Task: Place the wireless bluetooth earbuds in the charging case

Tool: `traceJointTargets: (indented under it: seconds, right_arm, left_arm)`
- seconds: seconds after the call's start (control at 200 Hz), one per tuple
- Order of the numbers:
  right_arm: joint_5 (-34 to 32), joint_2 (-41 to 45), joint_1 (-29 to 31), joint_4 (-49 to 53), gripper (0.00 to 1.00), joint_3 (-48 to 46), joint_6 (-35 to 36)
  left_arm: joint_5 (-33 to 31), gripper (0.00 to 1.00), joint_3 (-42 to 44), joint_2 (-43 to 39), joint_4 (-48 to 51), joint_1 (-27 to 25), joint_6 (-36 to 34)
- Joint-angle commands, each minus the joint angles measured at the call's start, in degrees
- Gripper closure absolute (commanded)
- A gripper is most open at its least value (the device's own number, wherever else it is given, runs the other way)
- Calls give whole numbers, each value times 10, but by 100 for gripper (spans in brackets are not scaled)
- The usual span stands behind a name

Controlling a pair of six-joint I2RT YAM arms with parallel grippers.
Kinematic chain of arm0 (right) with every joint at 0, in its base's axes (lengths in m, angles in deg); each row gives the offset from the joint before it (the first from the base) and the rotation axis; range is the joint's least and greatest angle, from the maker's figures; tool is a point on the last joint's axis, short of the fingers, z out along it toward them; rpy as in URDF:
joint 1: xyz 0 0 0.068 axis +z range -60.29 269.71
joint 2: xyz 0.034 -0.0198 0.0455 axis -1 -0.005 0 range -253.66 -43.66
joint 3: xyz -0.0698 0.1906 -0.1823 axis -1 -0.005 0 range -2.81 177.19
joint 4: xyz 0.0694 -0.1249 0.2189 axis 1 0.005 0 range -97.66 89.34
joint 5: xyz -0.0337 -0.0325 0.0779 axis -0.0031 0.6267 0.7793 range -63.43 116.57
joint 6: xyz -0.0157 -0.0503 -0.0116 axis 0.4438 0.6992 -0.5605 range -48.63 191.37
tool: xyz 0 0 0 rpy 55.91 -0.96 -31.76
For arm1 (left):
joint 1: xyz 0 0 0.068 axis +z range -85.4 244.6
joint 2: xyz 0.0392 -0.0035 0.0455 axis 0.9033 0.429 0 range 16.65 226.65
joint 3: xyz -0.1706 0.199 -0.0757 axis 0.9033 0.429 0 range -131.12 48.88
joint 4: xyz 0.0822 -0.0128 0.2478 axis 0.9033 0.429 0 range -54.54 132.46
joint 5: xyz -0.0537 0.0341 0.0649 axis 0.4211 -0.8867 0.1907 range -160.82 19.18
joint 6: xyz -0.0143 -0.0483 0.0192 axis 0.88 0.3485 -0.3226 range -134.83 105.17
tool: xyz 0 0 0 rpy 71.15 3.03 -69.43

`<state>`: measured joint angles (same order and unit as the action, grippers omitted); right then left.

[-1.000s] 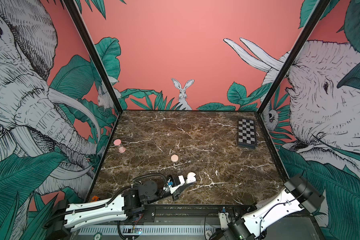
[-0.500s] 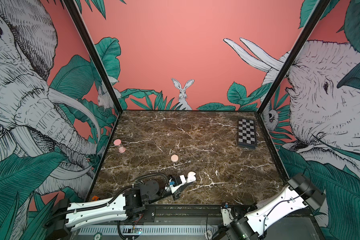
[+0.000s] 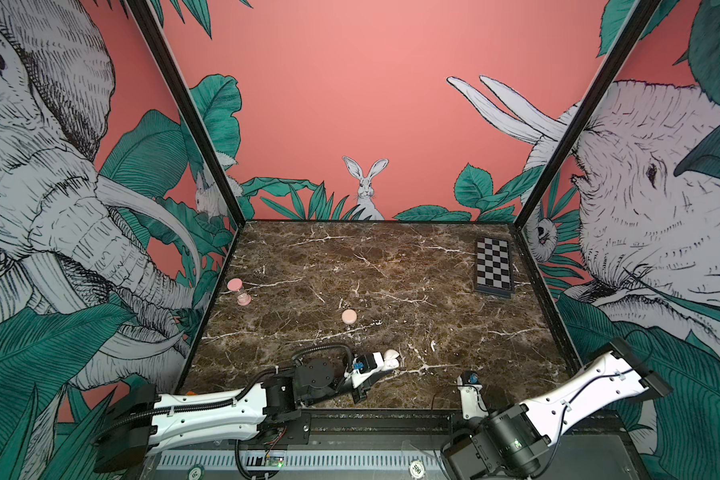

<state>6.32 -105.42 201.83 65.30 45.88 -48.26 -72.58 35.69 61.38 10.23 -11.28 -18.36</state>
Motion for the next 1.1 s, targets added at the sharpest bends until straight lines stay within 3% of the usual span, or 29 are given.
traceJointTargets:
  seconds: [0.0,0.32,0.585,0.72,1.095]
  right_arm:
    - [-51,-2,-40,74,86,41,-57]
    - [-73,-49,-165,50,86,132,201]
    - [-80,-102,-199,4,86,189,357]
    - [-88,-132,-199,0,87,212,399]
    - [-109,-128,-200,-33,88,219,493]
  left_arm:
    - [33,100,-16,21,-29,-2,24]
    - [71,100,-41,96,-45,7,53]
    - [124,100,-57,108,-15,41,97]
    - [171,100,-63,115,-12,66,119]
    - [232,100,-54,100,-19,71,130]
